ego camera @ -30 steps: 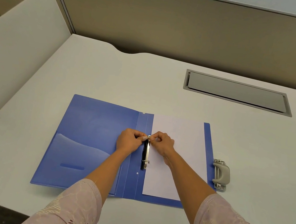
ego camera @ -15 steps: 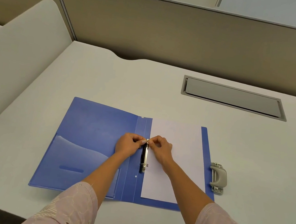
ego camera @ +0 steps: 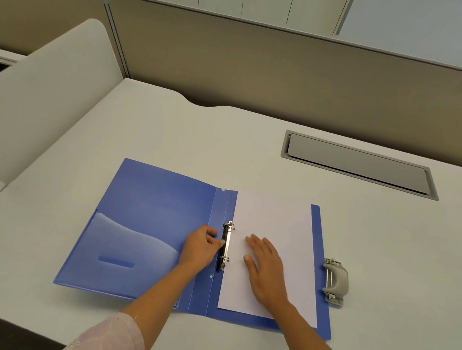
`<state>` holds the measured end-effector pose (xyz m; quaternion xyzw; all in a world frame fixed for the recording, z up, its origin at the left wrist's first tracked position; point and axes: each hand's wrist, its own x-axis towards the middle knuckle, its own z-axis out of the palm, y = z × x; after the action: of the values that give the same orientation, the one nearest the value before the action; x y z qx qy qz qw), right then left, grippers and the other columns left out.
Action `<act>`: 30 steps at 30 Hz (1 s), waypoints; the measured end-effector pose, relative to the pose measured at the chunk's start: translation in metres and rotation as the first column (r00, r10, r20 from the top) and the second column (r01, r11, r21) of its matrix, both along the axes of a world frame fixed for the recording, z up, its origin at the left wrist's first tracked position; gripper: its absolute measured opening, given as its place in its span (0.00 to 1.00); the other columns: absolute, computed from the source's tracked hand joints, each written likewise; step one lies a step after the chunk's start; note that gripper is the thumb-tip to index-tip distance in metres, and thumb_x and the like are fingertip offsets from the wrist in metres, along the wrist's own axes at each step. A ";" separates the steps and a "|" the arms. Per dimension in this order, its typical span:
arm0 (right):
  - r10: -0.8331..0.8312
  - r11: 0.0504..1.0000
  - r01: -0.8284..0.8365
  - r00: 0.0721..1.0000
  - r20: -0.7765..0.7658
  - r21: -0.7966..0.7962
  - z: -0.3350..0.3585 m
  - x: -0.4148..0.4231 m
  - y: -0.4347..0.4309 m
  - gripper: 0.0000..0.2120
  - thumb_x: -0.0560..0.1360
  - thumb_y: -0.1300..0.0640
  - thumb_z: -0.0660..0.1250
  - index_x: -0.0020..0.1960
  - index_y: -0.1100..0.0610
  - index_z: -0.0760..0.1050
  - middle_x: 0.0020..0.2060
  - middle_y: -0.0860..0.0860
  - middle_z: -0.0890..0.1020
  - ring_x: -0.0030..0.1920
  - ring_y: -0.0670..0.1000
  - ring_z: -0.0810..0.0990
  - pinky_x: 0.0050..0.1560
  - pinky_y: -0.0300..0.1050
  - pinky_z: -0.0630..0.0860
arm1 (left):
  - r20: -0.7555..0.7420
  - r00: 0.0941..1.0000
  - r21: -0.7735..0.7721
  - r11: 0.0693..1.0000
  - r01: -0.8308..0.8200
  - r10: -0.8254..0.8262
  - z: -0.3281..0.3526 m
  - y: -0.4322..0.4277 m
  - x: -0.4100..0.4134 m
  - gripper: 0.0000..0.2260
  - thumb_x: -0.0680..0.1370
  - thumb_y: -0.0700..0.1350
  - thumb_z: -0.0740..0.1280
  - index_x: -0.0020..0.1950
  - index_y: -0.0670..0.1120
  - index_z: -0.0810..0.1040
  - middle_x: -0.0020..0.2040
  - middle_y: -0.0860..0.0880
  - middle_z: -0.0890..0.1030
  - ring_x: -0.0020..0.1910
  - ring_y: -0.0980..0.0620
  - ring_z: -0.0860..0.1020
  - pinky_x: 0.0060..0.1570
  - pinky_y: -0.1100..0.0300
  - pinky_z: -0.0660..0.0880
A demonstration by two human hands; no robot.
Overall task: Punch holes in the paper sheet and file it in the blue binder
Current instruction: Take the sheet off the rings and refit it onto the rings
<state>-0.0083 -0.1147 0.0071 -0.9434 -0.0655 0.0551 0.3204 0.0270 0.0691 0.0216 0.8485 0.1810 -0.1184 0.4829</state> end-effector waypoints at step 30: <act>0.043 0.922 -0.033 0.999 0.019 -0.386 -0.013 -0.028 -0.021 0.32 0.76 0.37 0.30 0.77 0.45 0.41 0.77 0.43 0.43 0.77 0.49 0.40 0.73 0.47 0.34 | -0.244 0.958 0.149 0.970 0.193 -0.153 0.014 -0.007 0.017 0.16 0.72 0.45 0.70 0.30 0.46 0.66 0.26 0.51 0.68 0.25 0.54 0.65 0.27 0.61 0.62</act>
<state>-0.0367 -0.1356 -0.0059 -0.9872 -0.0759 0.0604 0.1266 0.0445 0.0620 0.0360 0.8800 0.1703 -0.2422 0.3715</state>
